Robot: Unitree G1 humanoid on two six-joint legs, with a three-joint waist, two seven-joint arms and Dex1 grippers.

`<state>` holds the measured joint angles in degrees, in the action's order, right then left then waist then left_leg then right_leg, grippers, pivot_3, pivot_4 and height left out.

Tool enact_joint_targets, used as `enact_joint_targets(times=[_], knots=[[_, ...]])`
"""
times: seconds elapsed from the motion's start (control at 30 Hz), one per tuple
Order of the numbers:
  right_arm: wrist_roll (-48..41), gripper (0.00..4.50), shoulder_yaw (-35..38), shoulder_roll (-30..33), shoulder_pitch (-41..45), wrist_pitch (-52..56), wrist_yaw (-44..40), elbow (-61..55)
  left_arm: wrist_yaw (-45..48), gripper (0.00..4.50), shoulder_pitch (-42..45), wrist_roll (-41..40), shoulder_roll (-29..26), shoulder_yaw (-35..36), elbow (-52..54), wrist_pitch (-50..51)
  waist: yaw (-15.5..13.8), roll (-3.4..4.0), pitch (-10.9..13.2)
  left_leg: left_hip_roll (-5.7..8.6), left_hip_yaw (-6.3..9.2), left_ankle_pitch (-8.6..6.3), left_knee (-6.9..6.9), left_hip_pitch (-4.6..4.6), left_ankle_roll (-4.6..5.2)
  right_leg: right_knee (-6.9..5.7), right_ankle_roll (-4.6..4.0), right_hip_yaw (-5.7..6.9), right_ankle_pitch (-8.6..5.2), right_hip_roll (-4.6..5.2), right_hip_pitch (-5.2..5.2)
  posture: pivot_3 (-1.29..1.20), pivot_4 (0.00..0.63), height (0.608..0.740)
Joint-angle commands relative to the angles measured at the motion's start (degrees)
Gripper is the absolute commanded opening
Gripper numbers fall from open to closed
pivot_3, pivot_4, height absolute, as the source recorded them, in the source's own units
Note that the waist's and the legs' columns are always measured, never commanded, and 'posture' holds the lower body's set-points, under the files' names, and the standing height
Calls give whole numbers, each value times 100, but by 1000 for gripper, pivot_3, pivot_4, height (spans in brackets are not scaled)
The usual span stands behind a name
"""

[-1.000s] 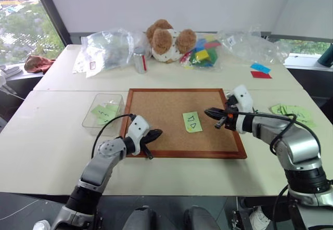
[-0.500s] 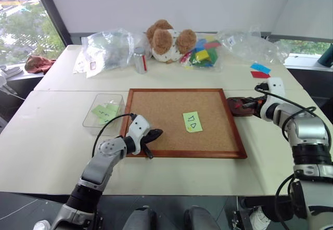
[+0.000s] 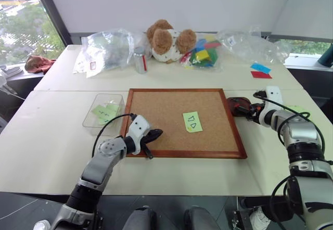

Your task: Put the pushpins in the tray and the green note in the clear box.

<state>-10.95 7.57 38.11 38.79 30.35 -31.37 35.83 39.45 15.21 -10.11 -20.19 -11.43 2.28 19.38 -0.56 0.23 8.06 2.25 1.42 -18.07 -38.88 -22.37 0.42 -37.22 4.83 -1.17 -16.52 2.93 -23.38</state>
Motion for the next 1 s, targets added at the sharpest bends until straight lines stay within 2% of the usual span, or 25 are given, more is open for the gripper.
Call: enact_joint_targets(times=[0.03,0.3,0.53,0.83,1.0], knots=[[-40,4469,152,71,146,-42,-35,-197,2,0,-165,143,-68,-121,-211,144,1,0,0,0,0,0,0,0,0,0,0,0,0,0,0,0,150,740],[-148,4469,253,203,95,231,-165,-772,8,0,-140,137,-57,-122,-229,137,0,1,0,0,0,0,0,0,0,0,0,0,0,0,0,0,150,740],[-682,4469,329,325,-8,1123,-636,-2330,38,0,-92,131,-48,-124,-273,113,-3,3,1,0,1,0,1,0,0,0,0,-1,0,0,-1,0,150,740],[-1165,4469,-506,105,-818,1697,-1183,-4626,26,0,-62,122,-9,-118,-289,107,-8,3,1,0,3,-2,1,-1,2,2,0,0,0,2,0,0,150,740],[-1104,4469,-938,-252,-1115,1697,-1038,-4968,12,0,-76,126,4,-121,-284,99,-17,3,1,0,3,-1,0,-1,2,1,0,-1,0,4,0,0,150,740]])
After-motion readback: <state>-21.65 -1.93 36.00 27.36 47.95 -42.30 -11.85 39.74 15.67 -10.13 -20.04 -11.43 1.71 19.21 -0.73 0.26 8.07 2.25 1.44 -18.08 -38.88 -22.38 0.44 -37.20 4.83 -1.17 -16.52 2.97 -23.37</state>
